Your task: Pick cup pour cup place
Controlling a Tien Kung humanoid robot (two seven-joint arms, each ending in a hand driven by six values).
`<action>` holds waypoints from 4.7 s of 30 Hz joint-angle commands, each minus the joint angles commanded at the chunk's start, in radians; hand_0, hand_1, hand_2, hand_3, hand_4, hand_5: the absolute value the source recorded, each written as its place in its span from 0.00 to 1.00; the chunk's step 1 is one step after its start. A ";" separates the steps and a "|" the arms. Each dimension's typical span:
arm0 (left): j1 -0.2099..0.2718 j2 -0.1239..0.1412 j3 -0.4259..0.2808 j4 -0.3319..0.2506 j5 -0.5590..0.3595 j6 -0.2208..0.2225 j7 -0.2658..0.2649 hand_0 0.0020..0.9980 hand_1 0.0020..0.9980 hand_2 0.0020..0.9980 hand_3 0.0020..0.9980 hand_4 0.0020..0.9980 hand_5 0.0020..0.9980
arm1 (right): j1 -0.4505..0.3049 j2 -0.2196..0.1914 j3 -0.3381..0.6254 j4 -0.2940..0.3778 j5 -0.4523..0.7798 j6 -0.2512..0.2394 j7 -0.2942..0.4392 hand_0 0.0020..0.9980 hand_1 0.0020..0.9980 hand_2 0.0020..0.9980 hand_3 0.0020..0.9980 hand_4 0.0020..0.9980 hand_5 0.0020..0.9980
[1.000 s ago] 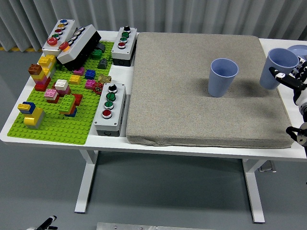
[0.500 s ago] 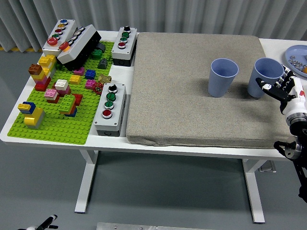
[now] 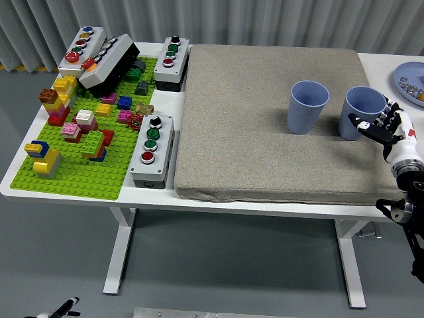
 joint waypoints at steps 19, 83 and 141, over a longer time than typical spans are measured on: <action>0.003 -0.001 -0.001 0.000 0.001 0.000 0.000 0.85 0.83 0.86 0.78 0.64 0.99 | -0.003 -0.001 0.004 -0.002 -0.019 0.060 -0.029 0.93 0.86 0.92 0.93 0.86 0.31; 0.027 0.024 -0.063 0.000 0.025 0.001 0.006 0.85 0.83 0.86 0.78 0.64 0.98 | -0.131 -0.086 0.003 0.169 -0.076 0.096 -0.110 0.96 0.92 1.00 0.99 0.88 0.36; 0.005 0.023 -0.037 0.000 0.003 0.002 -0.003 0.85 0.84 0.86 0.77 0.64 0.98 | 0.241 -0.171 0.171 -0.005 0.017 -0.100 -0.064 0.89 0.80 0.80 0.83 0.84 0.53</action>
